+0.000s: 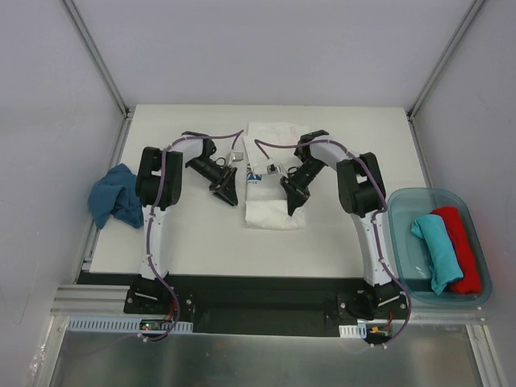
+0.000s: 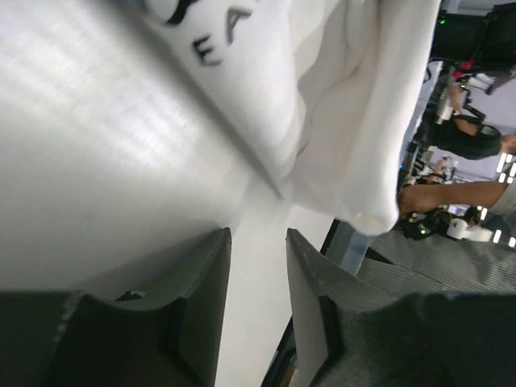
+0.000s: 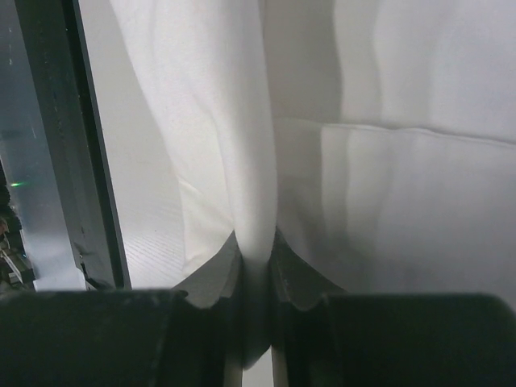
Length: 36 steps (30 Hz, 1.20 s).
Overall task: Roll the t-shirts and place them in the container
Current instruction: Roll the T-shirt to the center of the board.
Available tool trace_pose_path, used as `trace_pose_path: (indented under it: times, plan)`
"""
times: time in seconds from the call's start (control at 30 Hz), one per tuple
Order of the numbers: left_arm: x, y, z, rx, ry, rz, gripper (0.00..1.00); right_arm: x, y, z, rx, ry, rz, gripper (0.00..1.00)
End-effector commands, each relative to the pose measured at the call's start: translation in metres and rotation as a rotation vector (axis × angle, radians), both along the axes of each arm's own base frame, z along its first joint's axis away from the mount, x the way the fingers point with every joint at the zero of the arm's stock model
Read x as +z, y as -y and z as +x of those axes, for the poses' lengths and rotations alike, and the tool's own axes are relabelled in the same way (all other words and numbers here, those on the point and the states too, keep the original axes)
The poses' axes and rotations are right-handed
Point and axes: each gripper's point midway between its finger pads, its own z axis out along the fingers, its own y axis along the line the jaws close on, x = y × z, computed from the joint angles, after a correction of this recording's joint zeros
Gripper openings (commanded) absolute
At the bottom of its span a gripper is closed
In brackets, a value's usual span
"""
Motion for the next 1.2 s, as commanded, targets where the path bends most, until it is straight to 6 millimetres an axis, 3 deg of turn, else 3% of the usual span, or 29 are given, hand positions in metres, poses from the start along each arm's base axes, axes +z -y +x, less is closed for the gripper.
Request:
trace_pose_path:
  times: [0.0,0.03,0.1,0.13,0.17,0.2,0.23,0.27,0.3,0.33,0.37,0.4,0.43,0.57,0.7,0.87,0.97,1.17]
  plan:
    - [0.035,-0.024,0.020,-0.002,0.247,0.075,0.38,0.032,0.029,-0.041,0.034,-0.211,-0.112,0.13]
    - [0.054,-0.026,0.018,-0.024,0.340,0.062,0.38,0.033,0.029,-0.042,0.042,-0.204,-0.105,0.13]
    - [0.056,-0.028,-0.002,-0.065,0.393,0.061,0.42,0.033,0.030,-0.047,0.046,-0.216,-0.105,0.13]
    - [0.073,-0.028,-0.005,-0.081,0.495,0.053,0.42,0.034,0.031,-0.048,0.046,-0.219,-0.106,0.13]
    - [0.076,-0.027,-0.012,-0.106,0.539,0.052,0.43,0.033,0.031,-0.049,0.045,-0.223,-0.108,0.13]
    - [0.068,-0.024,-0.033,-0.158,0.555,0.048,0.45,0.033,0.031,-0.048,0.044,-0.219,-0.109,0.12]
    - [0.086,-0.019,-0.034,-0.183,0.692,0.029,0.46,0.033,0.031,-0.048,0.039,-0.223,-0.116,0.12]
    - [0.083,-0.019,-0.039,-0.217,0.757,0.055,0.47,0.031,0.030,-0.048,0.032,-0.233,-0.128,0.12]
    - [0.084,-0.011,-0.065,-0.299,0.836,0.041,0.49,0.030,0.029,-0.045,0.025,-0.232,-0.132,0.12]
    - [0.086,-0.002,-0.059,-0.328,0.965,0.025,0.50,0.029,0.028,-0.044,0.021,-0.235,-0.138,0.12]
    - [0.067,-0.006,-0.072,-0.369,0.999,0.063,0.52,0.026,0.028,-0.043,0.006,-0.252,-0.155,0.12]
    - [0.079,0.002,-0.071,-0.383,1.124,0.050,0.54,0.026,0.027,-0.040,-0.002,-0.250,-0.159,0.12]
    - [0.077,0.015,-0.078,-0.427,1.192,0.035,0.57,0.024,0.027,-0.038,-0.007,-0.254,-0.171,0.12]
    - [0.070,0.046,-0.068,-0.491,1.499,0.032,0.59,0.023,0.026,-0.035,-0.021,-0.294,-0.201,0.12]
    - [0.067,0.068,-0.059,-0.522,1.667,0.033,0.60,0.021,0.026,-0.034,-0.029,-0.302,-0.206,0.12]
    - [0.059,0.088,-0.057,-0.579,1.755,0.011,0.60,0.020,0.026,-0.032,-0.035,-0.302,-0.215,0.12]
    - [0.044,0.092,-0.059,-0.636,1.714,-0.001,0.59,0.020,0.025,-0.032,-0.036,-0.304,-0.214,0.12]
    - [0.008,0.080,-0.070,-0.781,1.578,0.037,0.57,0.020,0.025,-0.031,-0.049,-0.310,-0.210,0.12]
